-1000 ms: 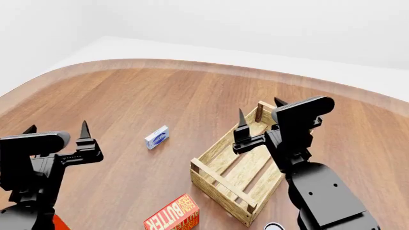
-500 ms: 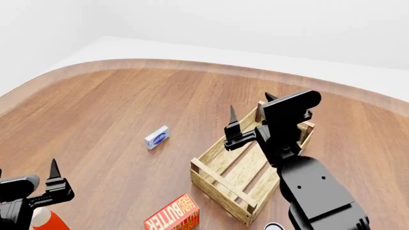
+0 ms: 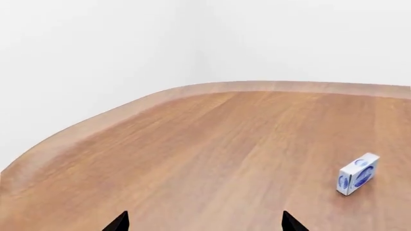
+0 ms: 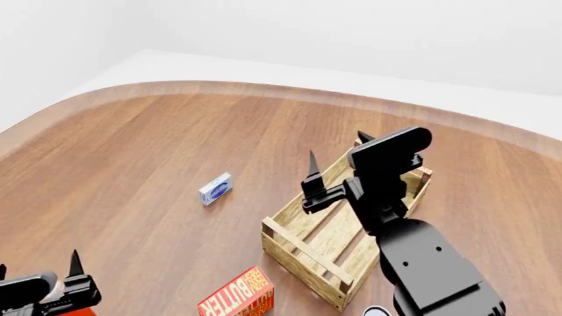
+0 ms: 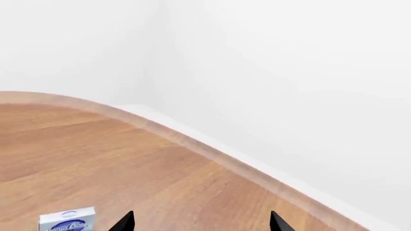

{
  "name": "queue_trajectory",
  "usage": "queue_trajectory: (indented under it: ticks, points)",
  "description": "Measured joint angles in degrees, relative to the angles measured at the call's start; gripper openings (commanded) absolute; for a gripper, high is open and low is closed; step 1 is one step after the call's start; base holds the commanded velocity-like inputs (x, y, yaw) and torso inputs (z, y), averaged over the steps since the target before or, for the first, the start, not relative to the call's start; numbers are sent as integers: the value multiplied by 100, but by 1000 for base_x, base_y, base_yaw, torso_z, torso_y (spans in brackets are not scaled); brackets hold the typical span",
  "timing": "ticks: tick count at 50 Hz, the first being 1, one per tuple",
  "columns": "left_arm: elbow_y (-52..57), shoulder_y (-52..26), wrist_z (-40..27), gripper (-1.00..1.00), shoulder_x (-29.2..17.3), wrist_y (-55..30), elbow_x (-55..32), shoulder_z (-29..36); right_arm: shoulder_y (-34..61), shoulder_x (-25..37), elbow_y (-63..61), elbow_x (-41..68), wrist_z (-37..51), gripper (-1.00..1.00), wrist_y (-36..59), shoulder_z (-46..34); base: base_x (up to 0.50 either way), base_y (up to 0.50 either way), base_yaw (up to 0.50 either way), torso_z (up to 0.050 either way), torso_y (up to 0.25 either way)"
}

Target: Pick up the ketchup, and put it in the wooden tray.

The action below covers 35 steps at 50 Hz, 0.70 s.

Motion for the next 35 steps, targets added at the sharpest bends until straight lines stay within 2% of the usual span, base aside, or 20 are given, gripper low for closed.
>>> queue_trajectory:
  ticks: [35]
  points:
    - [-1954, -506, -4, 100, 183, 447, 378, 383, 69, 86, -336, -28, 158, 100, 378, -135, 0, 0, 0, 0, 0]
